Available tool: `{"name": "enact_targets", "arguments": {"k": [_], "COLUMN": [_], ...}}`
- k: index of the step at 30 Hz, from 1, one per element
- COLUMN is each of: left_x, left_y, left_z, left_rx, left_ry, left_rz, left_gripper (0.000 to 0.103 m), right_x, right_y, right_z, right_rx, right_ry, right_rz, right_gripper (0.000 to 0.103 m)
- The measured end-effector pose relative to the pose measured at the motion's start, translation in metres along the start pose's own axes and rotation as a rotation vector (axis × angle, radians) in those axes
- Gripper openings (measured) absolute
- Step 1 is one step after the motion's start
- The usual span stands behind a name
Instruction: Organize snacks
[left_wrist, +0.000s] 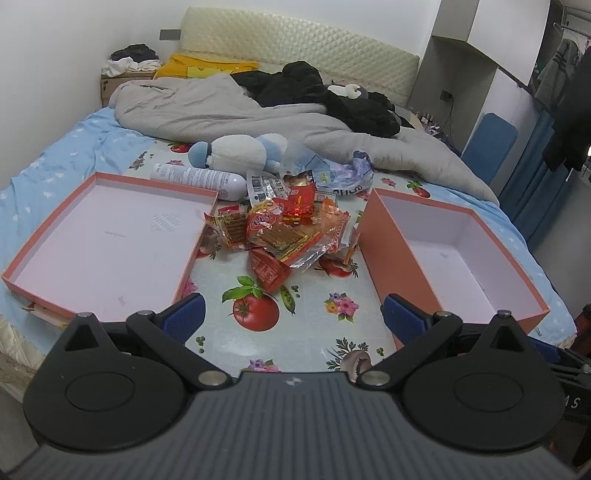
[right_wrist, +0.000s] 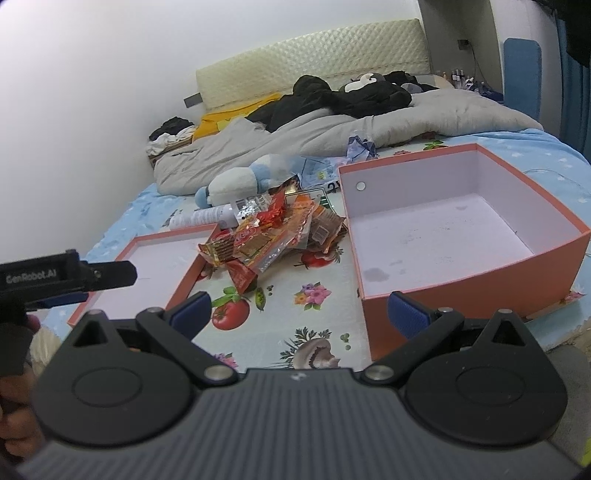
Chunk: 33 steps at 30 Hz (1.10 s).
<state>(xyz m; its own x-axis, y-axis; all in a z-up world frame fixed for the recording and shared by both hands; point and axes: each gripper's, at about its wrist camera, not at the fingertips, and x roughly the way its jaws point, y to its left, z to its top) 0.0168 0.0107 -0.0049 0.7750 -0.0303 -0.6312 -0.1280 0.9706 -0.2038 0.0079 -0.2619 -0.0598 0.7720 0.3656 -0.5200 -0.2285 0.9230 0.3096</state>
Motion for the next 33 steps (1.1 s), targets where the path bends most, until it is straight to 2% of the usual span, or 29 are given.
{"name": "enact_targets", "arguments": {"k": [21,29,33], "left_x": [0.0,0.01,0.015], "left_y": [-0.002,0.002,0.004], "left_z": [0.004,-0.004,-0.008], "left_rx": [0.017,-0.002,-0.002], "left_ry": [-0.004,0.027,0.038], "left_rz": [0.006,0.009,-0.009], "left_gripper": [0.103,0.103,0.103], "right_x": [0.003,0.006,0.009], "right_y": [0.002,-0.002,0.0], "right_z": [-0.001,-0.005,-0.01], "right_rx": [0.013,0.025,0.003], "right_ry": [0.021,0.034,0.025], "right_rz": [0.014,0.012,-0.017], "right_gripper": [0.103,0.103,0.103]}}
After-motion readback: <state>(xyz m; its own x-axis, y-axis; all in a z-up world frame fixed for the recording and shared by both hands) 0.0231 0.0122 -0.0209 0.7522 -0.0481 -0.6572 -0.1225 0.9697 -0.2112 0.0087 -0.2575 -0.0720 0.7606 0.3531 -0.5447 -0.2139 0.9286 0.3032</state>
